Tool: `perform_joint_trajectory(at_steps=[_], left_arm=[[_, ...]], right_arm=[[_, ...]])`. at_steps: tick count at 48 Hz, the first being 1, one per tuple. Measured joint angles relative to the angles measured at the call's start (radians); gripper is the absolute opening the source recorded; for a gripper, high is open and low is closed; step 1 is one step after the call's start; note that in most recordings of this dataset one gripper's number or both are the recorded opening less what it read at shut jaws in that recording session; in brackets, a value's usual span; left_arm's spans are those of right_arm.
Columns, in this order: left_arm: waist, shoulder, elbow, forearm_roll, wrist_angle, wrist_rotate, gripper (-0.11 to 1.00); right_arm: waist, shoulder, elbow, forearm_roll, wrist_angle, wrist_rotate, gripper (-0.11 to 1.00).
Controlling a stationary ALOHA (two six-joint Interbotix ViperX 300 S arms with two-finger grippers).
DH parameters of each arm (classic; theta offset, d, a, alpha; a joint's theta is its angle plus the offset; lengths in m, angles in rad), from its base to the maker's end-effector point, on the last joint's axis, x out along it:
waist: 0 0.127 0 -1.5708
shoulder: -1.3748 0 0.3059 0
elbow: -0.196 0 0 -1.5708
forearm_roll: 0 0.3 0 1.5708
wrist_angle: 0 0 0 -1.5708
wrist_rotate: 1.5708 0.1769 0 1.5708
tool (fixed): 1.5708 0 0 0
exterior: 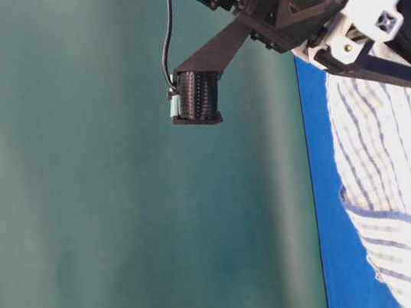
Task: Lift the towel with both arms.
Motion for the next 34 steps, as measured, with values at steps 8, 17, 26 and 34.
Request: perform_joint_trajectory(at_steps=[8, 17, 26, 34], left_arm=[[0.006, -0.067, -0.002, 0.000, 0.043, 0.003, 0.06], [0.015, -0.233, -0.029, 0.000, 0.160, 0.003, 0.06], [0.034, -0.414, -0.077, 0.000, 0.302, 0.002, 0.06], [0.046, -0.557, -0.121, 0.002, 0.405, 0.003, 0.06]], right_arm=[[0.000, -0.034, 0.002, 0.000, 0.012, 0.000, 0.02], [-0.002, -0.146, -0.002, 0.000, 0.077, 0.002, 0.02], [-0.017, -0.301, -0.034, 0.000, 0.196, -0.008, 0.02], [-0.040, -0.414, -0.081, -0.005, 0.307, -0.023, 0.02]])
